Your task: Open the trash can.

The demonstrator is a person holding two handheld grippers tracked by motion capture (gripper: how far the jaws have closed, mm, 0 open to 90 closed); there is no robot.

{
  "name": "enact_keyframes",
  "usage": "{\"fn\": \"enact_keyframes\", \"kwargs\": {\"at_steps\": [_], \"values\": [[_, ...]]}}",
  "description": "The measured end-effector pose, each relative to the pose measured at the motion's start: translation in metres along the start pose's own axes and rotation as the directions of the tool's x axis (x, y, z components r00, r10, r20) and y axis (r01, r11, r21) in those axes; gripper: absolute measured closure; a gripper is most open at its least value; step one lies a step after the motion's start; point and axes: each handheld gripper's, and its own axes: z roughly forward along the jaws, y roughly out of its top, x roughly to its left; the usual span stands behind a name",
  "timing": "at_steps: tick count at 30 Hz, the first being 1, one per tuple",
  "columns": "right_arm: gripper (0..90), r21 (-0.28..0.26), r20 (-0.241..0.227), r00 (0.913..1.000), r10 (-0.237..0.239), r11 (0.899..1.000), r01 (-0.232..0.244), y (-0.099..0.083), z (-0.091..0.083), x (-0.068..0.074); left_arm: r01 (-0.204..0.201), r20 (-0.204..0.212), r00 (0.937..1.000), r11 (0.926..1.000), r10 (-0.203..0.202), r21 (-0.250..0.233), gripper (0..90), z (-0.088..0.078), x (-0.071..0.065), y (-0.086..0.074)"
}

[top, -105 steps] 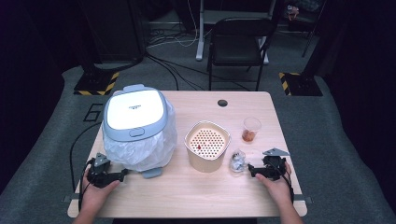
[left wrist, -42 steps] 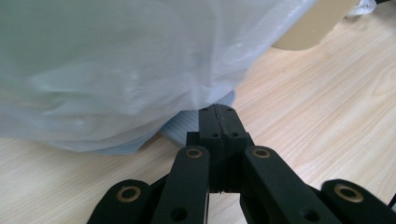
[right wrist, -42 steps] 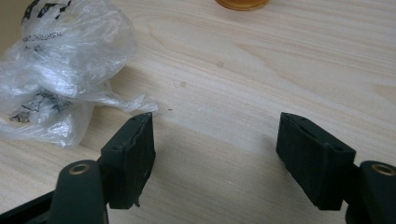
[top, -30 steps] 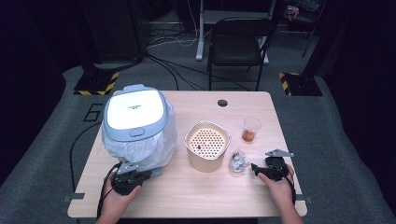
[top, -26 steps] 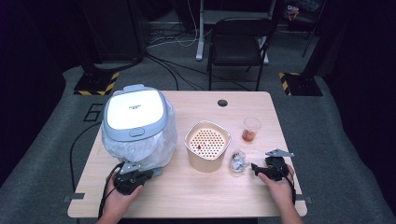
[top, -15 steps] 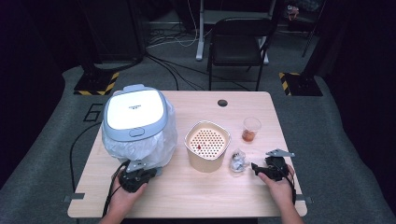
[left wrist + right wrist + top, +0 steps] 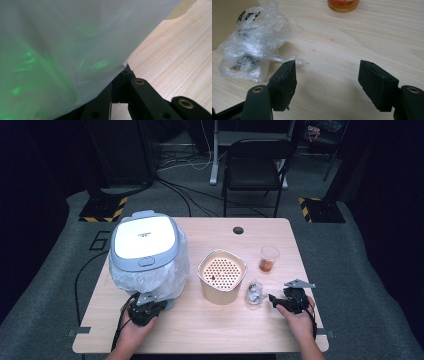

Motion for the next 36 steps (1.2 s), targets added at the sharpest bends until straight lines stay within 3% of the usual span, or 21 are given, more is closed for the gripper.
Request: {"fn": "enact_keyframes", "kwargs": {"at_steps": [7, 9, 16, 19, 22, 30, 33, 36], "values": [[31.5, -0.004, -0.003, 0.9998, 0.018, 1.0, -0.018, 0.001, -0.002, 0.0, -0.031, -0.019, 0.9994, 0.9995, 0.031, -0.01, 90.0, 0.002, -0.001, -0.001], [31.9, -0.005, -0.006, 0.9998, 0.017, 1.0, -0.017, 0.001, -0.003, 0.0, -0.047, -0.028, 0.9985, 0.9989, 0.047, 0.007, 90.0, 0.002, -0.002, -0.001], [33.1, -0.009, -0.003, 0.9999, 0.011, 1.0, -0.011, 0.002, -0.004, 0.003, -0.026, -0.026, 0.9993, 0.9996, 0.026, -0.006, 90.0, 0.007, -0.002, -0.003], [33.8, -0.013, -0.008, 0.9999, 0.007, 1.0, -0.007, 0.002, -0.005, 0.003, -0.07, -0.024, 0.9972, 0.9974, 0.071, 0.018, 90.0, 0.011, -0.001, -0.004], [34.1, -0.017, -0.009, 1.0, -0.001, 1.0, 0.0, 0.003, -0.006, 0.003, -0.031, -0.015, 0.9994, 0.9993, 0.031, 0.02, 90.0, 0.012, -0.001, -0.006], [34.3, -0.013, -0.016, 0.9999, -0.005, 1.0, 0.005, 0.004, -0.005, 0.004, -0.038, -0.021, 0.999, 0.9991, 0.038, 0.019, 90.0, 0.012, -0.001, -0.005], [34.4, -0.011, -0.018, 0.9998, -0.003, 1.0, 0.002, 0.005, -0.005, 0.005, -0.065, -0.017, 0.9977, 0.9976, 0.065, 0.024, 90.0, 0.011, 0.0, -0.004], [34.0, -0.015, -0.019, 0.9998, -0.011, 1.0, 0.011, 0.008, -0.009, 0.006, -0.067, -0.016, 0.9976, 0.9972, 0.067, 0.033, 90.0, 0.011, 0.0, -0.004]]}}
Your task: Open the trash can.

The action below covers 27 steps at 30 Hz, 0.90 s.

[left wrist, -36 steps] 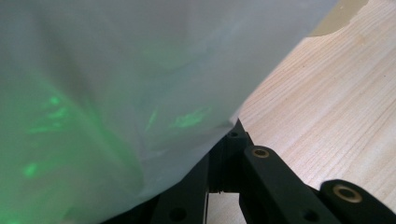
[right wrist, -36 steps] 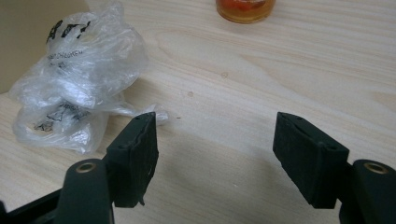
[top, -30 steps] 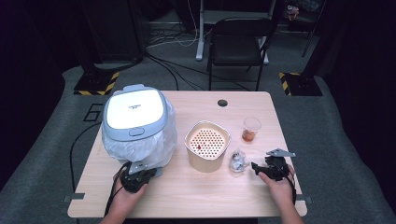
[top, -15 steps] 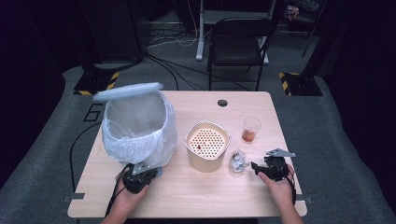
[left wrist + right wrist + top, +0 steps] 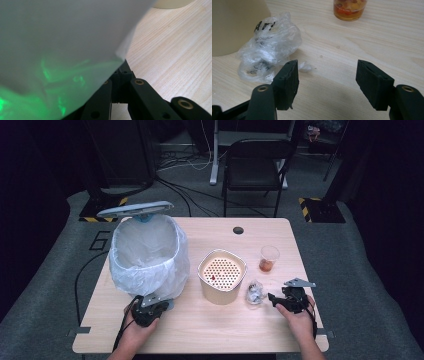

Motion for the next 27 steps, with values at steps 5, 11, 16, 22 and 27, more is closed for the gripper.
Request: {"fn": "enact_keyframes", "kwargs": {"at_steps": [5, 11, 16, 22, 27], "values": [[32.2, 0.006, -0.009, 1.0, -0.001, 1.0, 0.001, 0.006, -0.004, 0.003, 0.013, -0.007, 0.9999, 0.9999, -0.013, 0.001, 90.0, 0.0, -0.001, 0.0], [30.2, 0.01, -0.03, 0.999, -0.032, 0.999, 0.032, 0.017, -0.006, 0.012, 0.018, -0.01, 0.9998, 0.9998, -0.018, 0.0, 90.0, 0.0, -0.001, 0.0], [27.9, 0.005, -0.037, 0.9978, -0.056, 0.998, 0.056, 0.027, -0.003, 0.023, 0.026, -0.011, 0.9996, 0.9996, -0.026, -0.005, 90.0, 0.001, -0.001, -0.001], [25.6, 0.01, -0.069, 0.995, -0.072, 0.997, 0.073, 0.035, 0.004, 0.034, 0.01, -0.002, 0.9999, 0.9999, -0.01, -0.005, 90.0, 0.0, -0.001, 0.0], [23.6, 0.016, -0.075, 0.9938, -0.083, 0.996, 0.084, 0.037, 0.008, 0.039, 0.01, 0.003, 0.9999, 0.9999, -0.01, -0.008, 90.0, 0.001, -0.001, 0.0]]}}
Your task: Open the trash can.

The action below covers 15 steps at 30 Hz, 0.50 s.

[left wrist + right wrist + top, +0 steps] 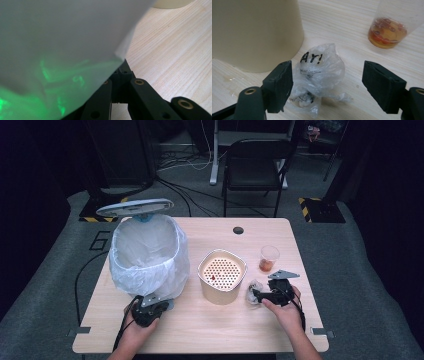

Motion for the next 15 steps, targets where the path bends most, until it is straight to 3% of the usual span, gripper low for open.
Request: {"fn": "enact_keyframes", "kwargs": {"at_steps": [3, 7, 9, 15], "values": [[22.8, 0.006, -0.006, 1.0, -0.001, 1.0, 0.001, 0.001, 0.004, 0.003, 0.018, -0.012, 0.9998, 0.9998, -0.018, 0.003, 90.0, 0.0, -0.001, 0.0], [22.0, 0.011, -0.013, 0.9998, -0.011, 1.0, 0.011, 0.001, 0.01, 0.007, -0.002, 0.009, 1.0, 1.0, 0.002, -0.003, 90.0, 0.0, 0.0, 0.0], [22.1, 0.019, -0.009, 0.9997, -0.023, 1.0, 0.023, -0.001, 0.015, 0.009, 0.019, -0.006, 0.9998, 0.9998, -0.019, -0.004, 90.0, 0.0, -0.001, -0.001], [21.7, 0.033, -0.006, 0.9995, -0.031, 0.999, 0.032, -0.004, 0.025, 0.012, 0.016, -0.002, 0.9999, 0.9999, -0.016, -0.001, 90.0, 0.0, 0.0, 0.0]]}}
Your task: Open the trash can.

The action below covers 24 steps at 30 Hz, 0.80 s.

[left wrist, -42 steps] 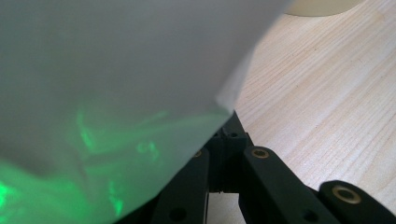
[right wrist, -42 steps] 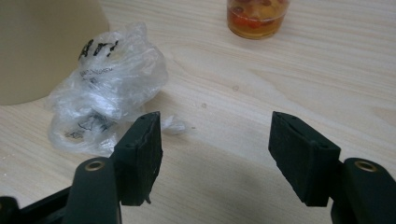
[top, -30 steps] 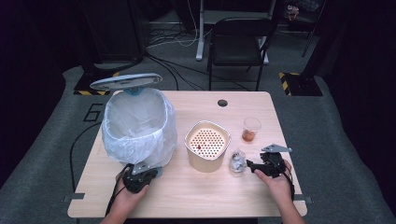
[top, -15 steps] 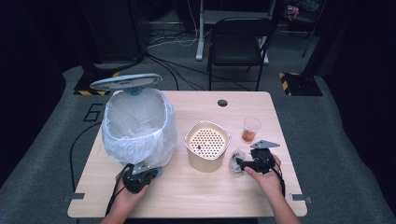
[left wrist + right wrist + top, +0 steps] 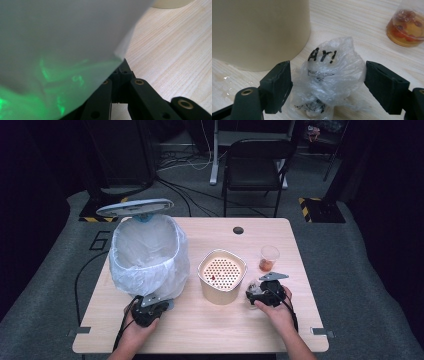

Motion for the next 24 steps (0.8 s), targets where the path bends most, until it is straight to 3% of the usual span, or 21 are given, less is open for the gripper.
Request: {"fn": "enact_keyframes", "kwargs": {"at_steps": [4, 7, 10, 13, 18, 24], "values": [[22.9, 0.012, 0.007, 0.9999, -0.009, 1.0, 0.009, -0.0007, 0.0046, 0.0001, -0.002, -0.001, 1.0, 1.0, 0.002, 0.005, 90.0, -0.0004, 0.0, 0.0002], [26.9, 0.021, 0.014, 0.9997, 0.02, 1.0, -0.02, -0.0013, 0.0069, 0.0024, -0.004, -0.002, 1.0, 1.0, 0.004, 0.009, 90.0, -0.0007, 0.0001, 0.0004], [38.4, 0.012, 0.017, 0.9998, -0.007, 1.0, 0.007, -0.0026, 0.0067, 0.0008, 0.0, 0.0, 1.0, 1.0, 0.0, 0.001, 90.0, -0.0001, 0.0, 0.0001], [41.8, 0.013, 0.025, 0.9997, -0.008, 1.0, 0.008, -0.0029, 0.0057, 0.0013, -0.002, 0.001, 1.0, 1.0, 0.002, 0.002, 90.0, -0.0001, 0.0001, 0.0001], [54.7, 0.004, 0.014, 0.9996, -0.023, 1.0, 0.023, -0.0028, 0.0043, 0.0014, -0.001, 0.001, 1.0, 1.0, 0.001, 0.0, 90.0, 0.0, 0.0001, 0.0], [57.8, 0.019, -0.003, 0.9996, -0.028, 0.999, 0.028, -0.0013, 0.0015, 0.0019, -0.002, 0.002, 1.0, 1.0, 0.002, 0.0, 90.0, -0.0001, 0.0002, 0.0]]}}
